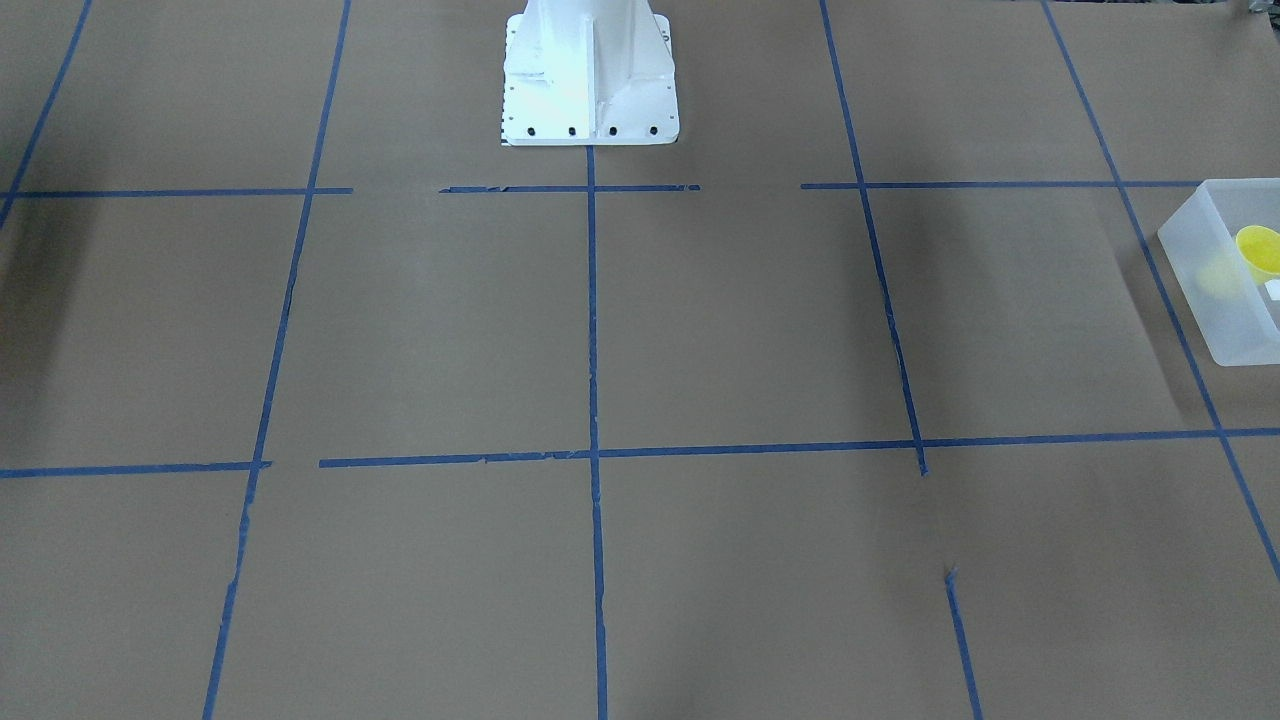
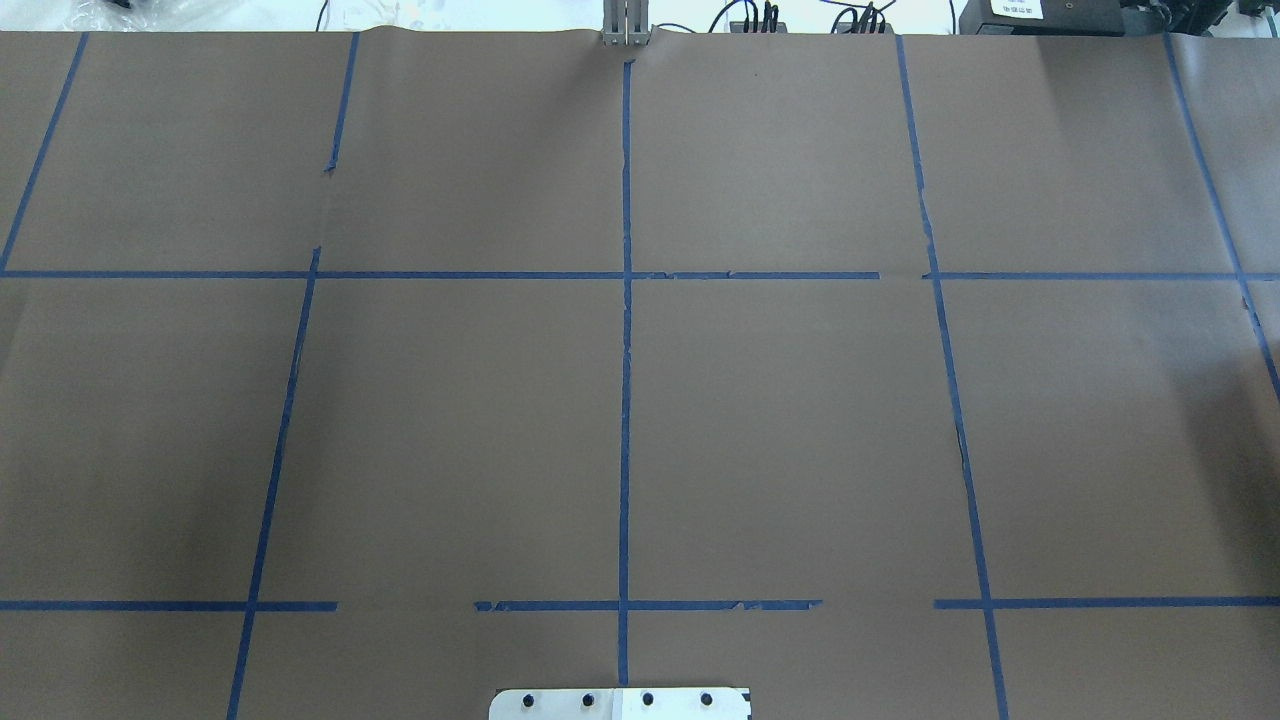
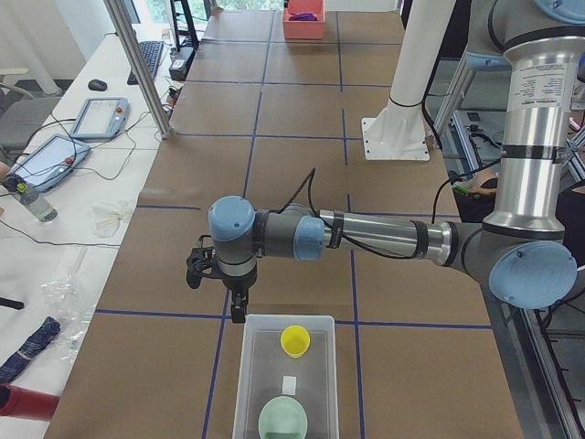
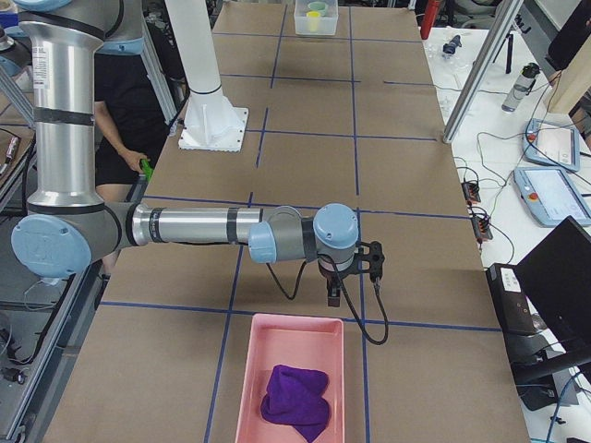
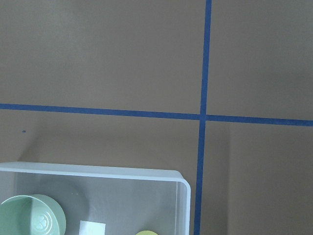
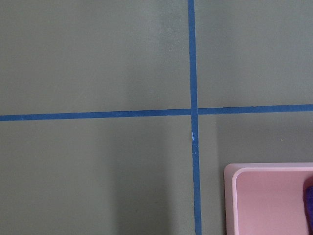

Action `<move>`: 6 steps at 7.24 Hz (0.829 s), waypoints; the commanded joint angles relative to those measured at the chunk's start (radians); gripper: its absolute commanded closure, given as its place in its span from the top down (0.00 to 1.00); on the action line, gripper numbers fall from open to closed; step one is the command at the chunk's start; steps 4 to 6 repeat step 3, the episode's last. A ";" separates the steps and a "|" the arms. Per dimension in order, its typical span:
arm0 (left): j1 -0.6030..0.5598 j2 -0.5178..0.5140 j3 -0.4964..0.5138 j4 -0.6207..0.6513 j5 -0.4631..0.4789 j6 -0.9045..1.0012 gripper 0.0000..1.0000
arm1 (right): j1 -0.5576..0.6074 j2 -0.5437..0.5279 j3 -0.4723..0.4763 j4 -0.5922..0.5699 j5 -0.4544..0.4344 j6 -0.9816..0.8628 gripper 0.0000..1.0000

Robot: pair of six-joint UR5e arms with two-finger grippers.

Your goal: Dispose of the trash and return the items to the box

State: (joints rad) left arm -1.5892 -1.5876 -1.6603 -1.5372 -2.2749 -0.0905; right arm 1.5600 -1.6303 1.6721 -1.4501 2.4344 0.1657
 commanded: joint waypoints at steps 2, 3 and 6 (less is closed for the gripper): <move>0.000 0.000 0.002 -0.001 0.000 0.000 1.00 | 0.000 0.000 0.001 0.001 0.000 0.000 1.00; 0.000 0.000 0.005 -0.001 0.000 0.000 1.00 | 0.000 0.001 0.003 0.001 0.000 0.000 1.00; 0.000 0.000 0.005 -0.001 0.000 0.000 1.00 | 0.000 0.001 0.003 0.001 0.000 0.000 1.00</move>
